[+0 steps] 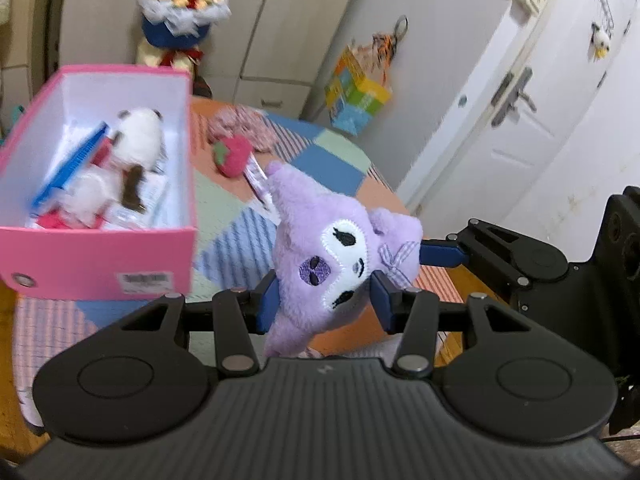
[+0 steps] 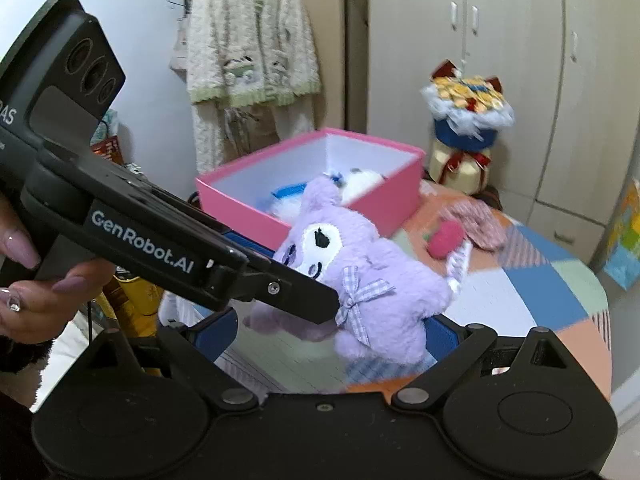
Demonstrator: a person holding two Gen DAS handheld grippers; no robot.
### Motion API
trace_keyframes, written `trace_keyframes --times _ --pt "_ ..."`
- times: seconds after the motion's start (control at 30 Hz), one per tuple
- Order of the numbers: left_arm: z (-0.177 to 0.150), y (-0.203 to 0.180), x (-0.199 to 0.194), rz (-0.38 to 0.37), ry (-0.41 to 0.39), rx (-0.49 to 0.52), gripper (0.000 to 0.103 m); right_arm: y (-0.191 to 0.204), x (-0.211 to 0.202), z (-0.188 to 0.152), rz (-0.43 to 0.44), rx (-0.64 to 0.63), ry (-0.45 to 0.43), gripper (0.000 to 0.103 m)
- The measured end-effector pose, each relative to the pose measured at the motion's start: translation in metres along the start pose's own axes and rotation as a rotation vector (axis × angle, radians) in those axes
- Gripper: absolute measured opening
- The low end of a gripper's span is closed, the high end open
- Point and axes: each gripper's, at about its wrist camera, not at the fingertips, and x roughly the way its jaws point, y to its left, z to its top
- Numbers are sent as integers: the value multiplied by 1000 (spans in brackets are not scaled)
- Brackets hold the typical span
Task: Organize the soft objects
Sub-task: 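Lift the purple plush toy with both tools and carry it over the pink box, then lower the purple plush into the box and open both tools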
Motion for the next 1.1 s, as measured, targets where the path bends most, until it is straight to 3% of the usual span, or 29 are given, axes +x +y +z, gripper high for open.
trace_keyframes --times 0.37,0.57,0.87,1.1 --pt "27 49 -35 79 -106 -44 47 24 34 56 49 -47 -44 98" --pt "45 83 -35 108 -146 -101 47 26 70 82 93 -30 -40 98" --pt "64 139 -2 123 -111 -219 47 15 128 105 159 0 21 98" --pt "66 166 25 136 -75 -300 47 10 166 117 145 -26 95 98"
